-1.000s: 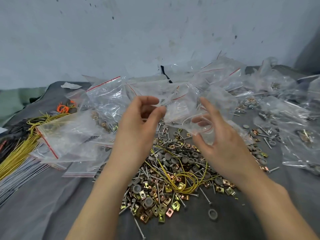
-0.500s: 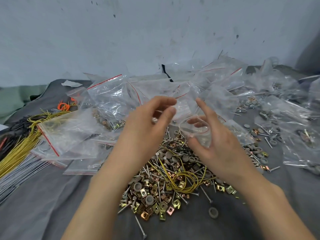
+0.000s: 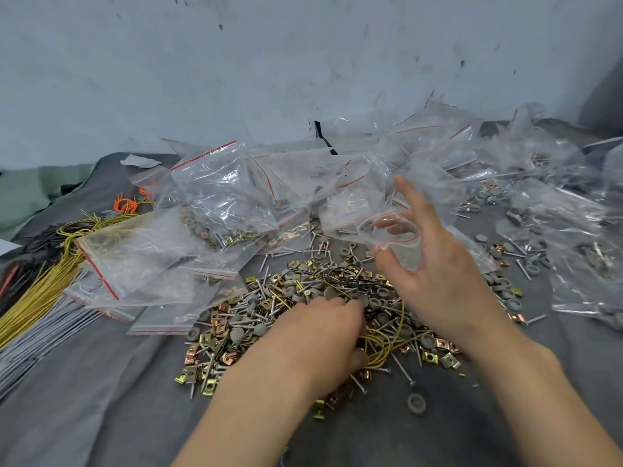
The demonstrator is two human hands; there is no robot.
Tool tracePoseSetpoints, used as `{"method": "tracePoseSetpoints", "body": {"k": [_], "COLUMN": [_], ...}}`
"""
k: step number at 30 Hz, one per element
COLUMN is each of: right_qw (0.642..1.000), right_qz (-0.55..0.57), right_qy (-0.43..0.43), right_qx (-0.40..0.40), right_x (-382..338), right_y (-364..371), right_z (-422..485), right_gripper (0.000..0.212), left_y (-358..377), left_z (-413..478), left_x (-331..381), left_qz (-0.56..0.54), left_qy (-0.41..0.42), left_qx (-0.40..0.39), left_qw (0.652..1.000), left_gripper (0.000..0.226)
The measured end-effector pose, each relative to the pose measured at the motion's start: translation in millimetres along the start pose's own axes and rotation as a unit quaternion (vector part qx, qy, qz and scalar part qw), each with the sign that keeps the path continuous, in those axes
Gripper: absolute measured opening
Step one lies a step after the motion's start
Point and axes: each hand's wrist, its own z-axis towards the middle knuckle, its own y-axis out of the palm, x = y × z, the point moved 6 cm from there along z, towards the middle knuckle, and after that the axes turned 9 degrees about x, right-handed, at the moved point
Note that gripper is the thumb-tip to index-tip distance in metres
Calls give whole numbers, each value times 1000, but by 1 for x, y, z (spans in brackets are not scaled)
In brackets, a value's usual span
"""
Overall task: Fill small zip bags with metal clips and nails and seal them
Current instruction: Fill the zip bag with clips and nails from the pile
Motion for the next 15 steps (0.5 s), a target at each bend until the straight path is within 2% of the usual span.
{"method": "tracePoseSetpoints", "body": {"k": [6,13,15], "right_qw": [1000,999,998], "right_qz": [14,28,32], "right_qy": [2,18,23], "right_qx": [10,37,48], "right_x": [1,8,11], "right_y": [-6,-17,-21], "right_z": [2,2,3], "right_gripper": [76,77,76], "left_y": [5,-11,-27], "left_z": [0,4,3], "left_x": [6,-12,-25], "left_qz": [3,-108,-151], "left_qy": [-1,-16,-39], "left_qx": [-9,-11,26], "left_qw": [1000,994,987], "left_gripper": [38,10,3]}}
